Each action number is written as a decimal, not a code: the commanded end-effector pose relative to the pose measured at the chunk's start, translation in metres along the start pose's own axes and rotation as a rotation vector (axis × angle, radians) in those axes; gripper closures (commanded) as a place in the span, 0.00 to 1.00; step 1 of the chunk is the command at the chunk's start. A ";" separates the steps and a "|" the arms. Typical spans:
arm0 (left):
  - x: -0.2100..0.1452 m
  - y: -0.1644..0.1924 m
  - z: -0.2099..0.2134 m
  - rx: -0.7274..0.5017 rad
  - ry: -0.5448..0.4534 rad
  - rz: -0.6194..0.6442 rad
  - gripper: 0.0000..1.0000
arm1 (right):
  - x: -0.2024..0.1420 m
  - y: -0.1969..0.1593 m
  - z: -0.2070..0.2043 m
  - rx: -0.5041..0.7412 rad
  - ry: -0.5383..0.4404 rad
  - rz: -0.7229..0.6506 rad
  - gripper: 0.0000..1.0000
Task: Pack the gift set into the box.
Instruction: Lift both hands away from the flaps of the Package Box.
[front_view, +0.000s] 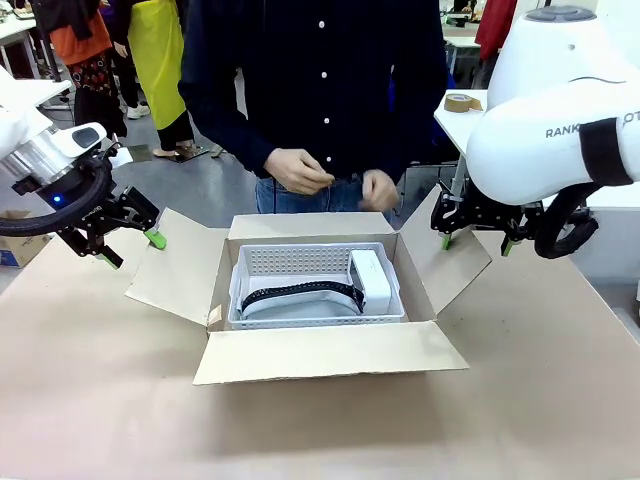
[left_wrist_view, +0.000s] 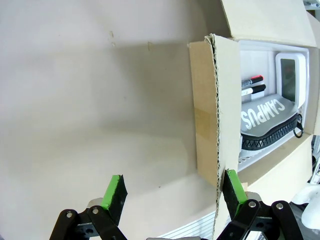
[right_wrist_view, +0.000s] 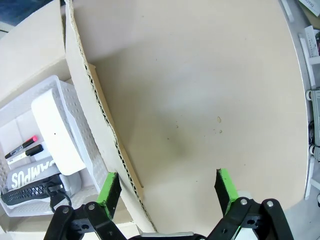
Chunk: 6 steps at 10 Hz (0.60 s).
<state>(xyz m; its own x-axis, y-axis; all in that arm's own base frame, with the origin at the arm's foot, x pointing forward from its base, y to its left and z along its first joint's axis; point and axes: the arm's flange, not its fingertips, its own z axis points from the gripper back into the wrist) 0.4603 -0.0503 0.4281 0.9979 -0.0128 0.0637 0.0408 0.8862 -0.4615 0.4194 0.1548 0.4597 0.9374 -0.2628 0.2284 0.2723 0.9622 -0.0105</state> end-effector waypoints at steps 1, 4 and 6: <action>-0.002 0.000 0.002 0.019 -0.001 0.003 0.00 | 0.001 0.001 0.000 -0.026 -0.018 -0.013 0.00; 0.000 0.000 0.000 0.000 0.000 0.000 0.00 | 0.007 -0.039 0.038 0.138 0.054 0.013 0.00; -0.015 0.062 0.092 -0.493 0.190 -0.008 0.00 | 0.020 -0.171 0.095 0.546 0.308 -0.040 0.00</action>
<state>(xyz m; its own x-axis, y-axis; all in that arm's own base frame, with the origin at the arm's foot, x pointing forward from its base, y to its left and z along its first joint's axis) 0.4474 -0.0096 0.4561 0.9982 -0.0534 0.0266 0.0580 0.7647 -0.6417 0.3943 0.0633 0.5303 0.9589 -0.2563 0.1220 0.2081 0.9272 0.3116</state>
